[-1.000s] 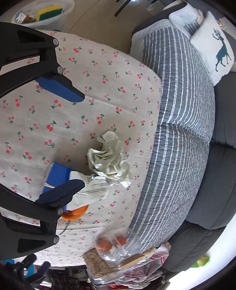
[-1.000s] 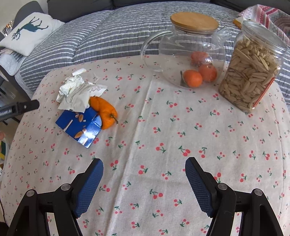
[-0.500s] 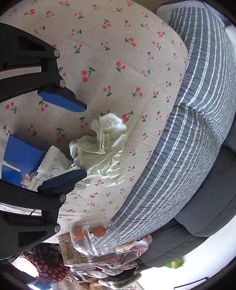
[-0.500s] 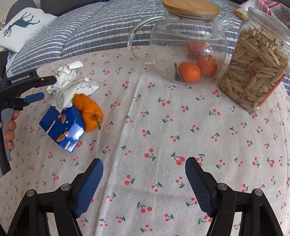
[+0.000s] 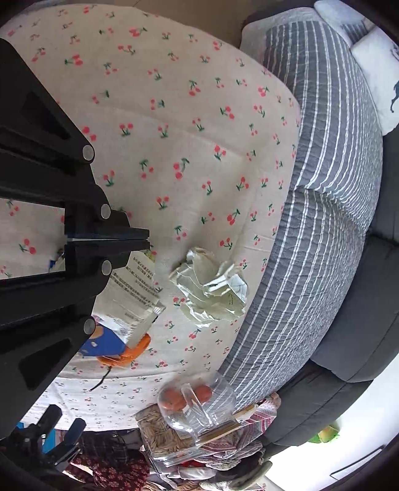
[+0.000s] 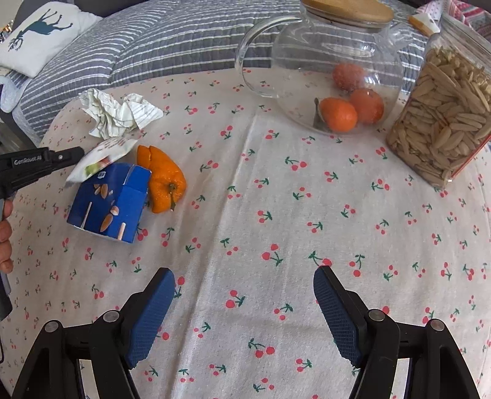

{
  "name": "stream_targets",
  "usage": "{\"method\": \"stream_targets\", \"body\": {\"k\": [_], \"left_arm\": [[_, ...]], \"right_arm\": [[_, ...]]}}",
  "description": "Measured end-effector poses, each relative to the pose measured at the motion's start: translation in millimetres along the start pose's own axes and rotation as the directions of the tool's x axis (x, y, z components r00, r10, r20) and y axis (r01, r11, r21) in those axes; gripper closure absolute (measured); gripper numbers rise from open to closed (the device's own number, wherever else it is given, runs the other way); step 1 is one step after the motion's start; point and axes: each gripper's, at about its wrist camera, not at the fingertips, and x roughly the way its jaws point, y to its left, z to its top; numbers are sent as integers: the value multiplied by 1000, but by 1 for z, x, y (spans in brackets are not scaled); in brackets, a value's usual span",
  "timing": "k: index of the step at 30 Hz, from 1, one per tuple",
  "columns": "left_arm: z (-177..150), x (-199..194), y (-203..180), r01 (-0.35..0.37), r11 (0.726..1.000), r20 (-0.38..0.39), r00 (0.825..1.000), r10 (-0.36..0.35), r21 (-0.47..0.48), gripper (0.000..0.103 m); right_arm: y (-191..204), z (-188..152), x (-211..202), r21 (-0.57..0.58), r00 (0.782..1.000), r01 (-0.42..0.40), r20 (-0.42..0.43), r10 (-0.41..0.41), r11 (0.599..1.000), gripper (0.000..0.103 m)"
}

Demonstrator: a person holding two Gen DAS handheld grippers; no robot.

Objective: Collect trash
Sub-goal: 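Grasp the white printed wrapper with the left tool, then grasp the orange pepper with the right tool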

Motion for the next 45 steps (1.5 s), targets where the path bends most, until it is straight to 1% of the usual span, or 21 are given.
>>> {"method": "stream_targets", "body": {"k": [5,9,14,15,17,21,22,23,24,25,26,28,30,31,36,37,38,39,40,42,45], "left_arm": [[-15,-44,21,-33,999,11,999,33,3,103],[-29,-81,27,-86,995,30,996,84,54,103],[-49,-121,45,-135,986,57,990,129,99,103],[-51,-124,50,-133,986,54,990,128,99,103],[-52,-126,58,-99,990,46,994,95,99,103],[-48,-112,58,-47,993,0,999,47,108,99],[-45,-105,54,-40,993,-9,999,41,110,90],[-41,-97,48,-28,993,-23,999,30,113,66],[-38,-87,40,-14,993,-35,999,18,114,53],[-37,-78,31,-3,994,-29,1000,6,113,37],[-35,-71,22,10,993,-21,1000,-7,120,36],[-32,-52,-1,19,987,-34,999,-14,161,36],[-29,-33,-21,12,979,-30,1000,-6,205,36],[-27,-24,-28,8,976,-29,1000,-1,219,36],[-24,21,-44,33,976,-55,998,-22,213,38],[-24,24,-44,36,976,-38,999,-28,216,48],[-23,26,-44,53,976,-39,998,-46,209,66],[-20,28,-42,68,981,-56,997,-59,183,68],[-17,27,-38,76,986,-57,996,-68,150,76],[-13,23,-30,84,991,-51,996,-79,101,81],[-8,10,-20,48,996,-23,999,-46,79,84]], "right_arm": [[2,2,-9,1,1000,-10,20,10,1000,25],[8,4,-11,14,999,-35,23,35,999,25],[25,15,2,39,998,-68,16,67,997,25],[31,18,5,36,998,-69,15,68,997,25],[45,25,8,16,997,-77,13,77,997,25],[69,38,7,-22,996,-85,27,86,996,25],[71,40,6,-25,996,-85,33,85,996,25],[72,41,5,-25,996,-81,37,82,996,25],[71,41,6,-22,996,-76,39,77,997,25],[67,40,7,-14,997,-71,42,71,997,25],[63,38,7,-4,997,-69,45,69,998,25],[51,32,11,11,996,-69,49,69,998,25],[40,30,19,22,999,-32,5,32,999,26],[33,29,21,33,1000,-26,3,26,999,26],[10,29,28,53,999,-28,-13,29,998,26],[6,30,30,58,999,-32,-17,33,998,26],[4,31,31,66,999,-41,-20,43,997,26],[2,33,33,70,998,-52,-22,54,996,26],[1,35,34,72,998,-60,-20,61,996,26],[3,39,36,65,997,-70,-17,71,995,26],[9,45,39,54,996,-91,-8,91,994,26]]}}
